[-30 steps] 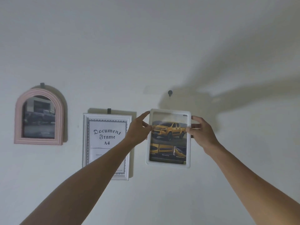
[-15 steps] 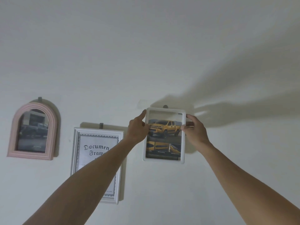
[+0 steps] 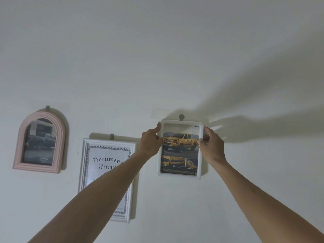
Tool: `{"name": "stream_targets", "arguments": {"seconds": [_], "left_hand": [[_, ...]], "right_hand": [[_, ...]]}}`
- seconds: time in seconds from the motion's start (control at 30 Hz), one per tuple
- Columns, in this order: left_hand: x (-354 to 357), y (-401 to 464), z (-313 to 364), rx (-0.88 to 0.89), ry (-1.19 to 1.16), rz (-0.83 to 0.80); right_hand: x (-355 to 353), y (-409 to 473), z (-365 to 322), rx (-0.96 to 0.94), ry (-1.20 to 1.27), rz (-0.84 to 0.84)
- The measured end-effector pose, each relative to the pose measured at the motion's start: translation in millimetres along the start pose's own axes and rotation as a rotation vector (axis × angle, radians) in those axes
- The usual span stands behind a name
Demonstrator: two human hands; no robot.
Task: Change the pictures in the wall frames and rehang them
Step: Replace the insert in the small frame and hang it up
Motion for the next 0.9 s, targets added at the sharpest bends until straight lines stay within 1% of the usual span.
{"name": "stream_targets", "arguments": {"seconds": [0.1,0.23,0.5,0.9], "left_hand": [[-4.6,0.7,8.2,0.021,0.078,0.038],[-3.2,-1.0,8.7,0.034,0.164,0.044],[-7.8,-8.9,13.5,0.074,0.13,0.092],[-6.6,-9.3,11.8,0.068,0.085,0.088]], "right_hand": [[0.0,1.5,-2.4,-0.001,-0.157,0.039],[-0.5,1.4,0.2,0.001,-0.194,0.028],[-1.9,1.2,0.4,-0.025,-0.149,-0.01],[-5.4,-1.8,0.0,-0.034,-0.141,-0.016]]}}
Point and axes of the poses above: each hand's wrist, its own y-axis towards the middle knuckle, its own x-axis out of the palm, z = x × y, the point moved 9 cm from there along y, towards the middle knuckle, and after that the axes turned 3 degrees about -y, right-handed, at the moved point
